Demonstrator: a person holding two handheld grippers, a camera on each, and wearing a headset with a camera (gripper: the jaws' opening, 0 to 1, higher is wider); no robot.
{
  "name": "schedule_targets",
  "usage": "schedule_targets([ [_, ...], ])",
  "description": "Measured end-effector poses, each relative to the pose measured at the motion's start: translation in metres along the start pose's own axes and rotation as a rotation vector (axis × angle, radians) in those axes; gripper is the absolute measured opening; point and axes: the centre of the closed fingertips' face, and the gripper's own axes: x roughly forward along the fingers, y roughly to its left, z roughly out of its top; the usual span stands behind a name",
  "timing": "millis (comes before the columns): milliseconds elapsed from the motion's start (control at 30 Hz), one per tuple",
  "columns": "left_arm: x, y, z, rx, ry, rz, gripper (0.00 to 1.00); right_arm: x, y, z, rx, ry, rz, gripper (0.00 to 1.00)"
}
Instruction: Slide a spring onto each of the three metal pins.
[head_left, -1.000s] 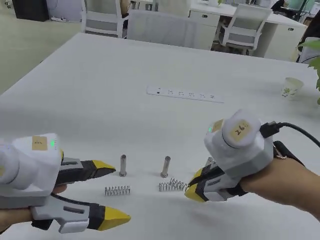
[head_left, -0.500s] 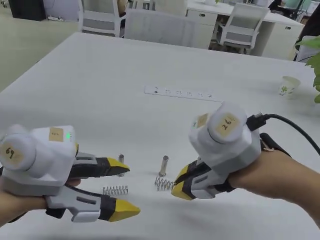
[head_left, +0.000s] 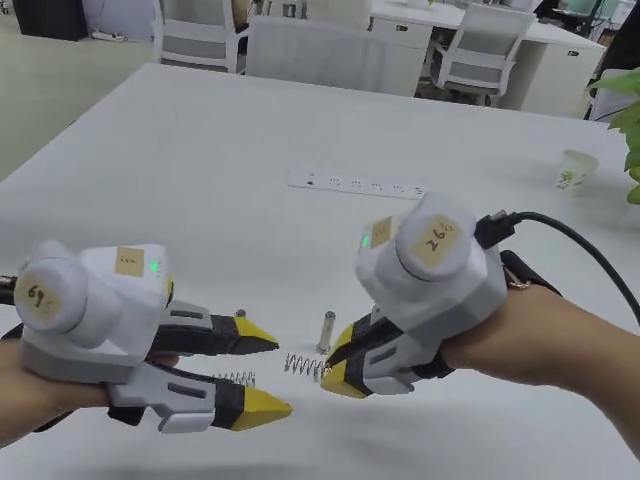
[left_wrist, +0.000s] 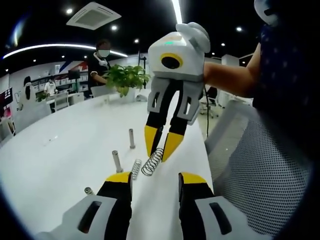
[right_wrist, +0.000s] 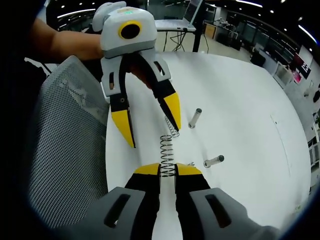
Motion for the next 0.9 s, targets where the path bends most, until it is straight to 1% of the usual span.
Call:
schedule_targets([
  [367,0.005,-0.004,0.006,0.021,-0.023,-0.025,0.19,0.000,0.005,0.006,-0.036,-0.021,0.022,0.08],
  [567,0.006,-0.007,0.007,0.036,-0.024,-0.035,0.13,-0.001,0.011,0.008,-0.068,-0.029,0.045,0.08],
  [833,0.007,-0.010,0.007,0.047,-0.028,-0.044,0.06,-0.001,0.015,0.005,-0.099,-0.023,0.062,0.08],
  [900,0.007,-0.011,0.008,0.050,-0.030,-0.048,0.04,-0.001,0.016,0.004,-0.115,-0.020,0.058,0.08],
])
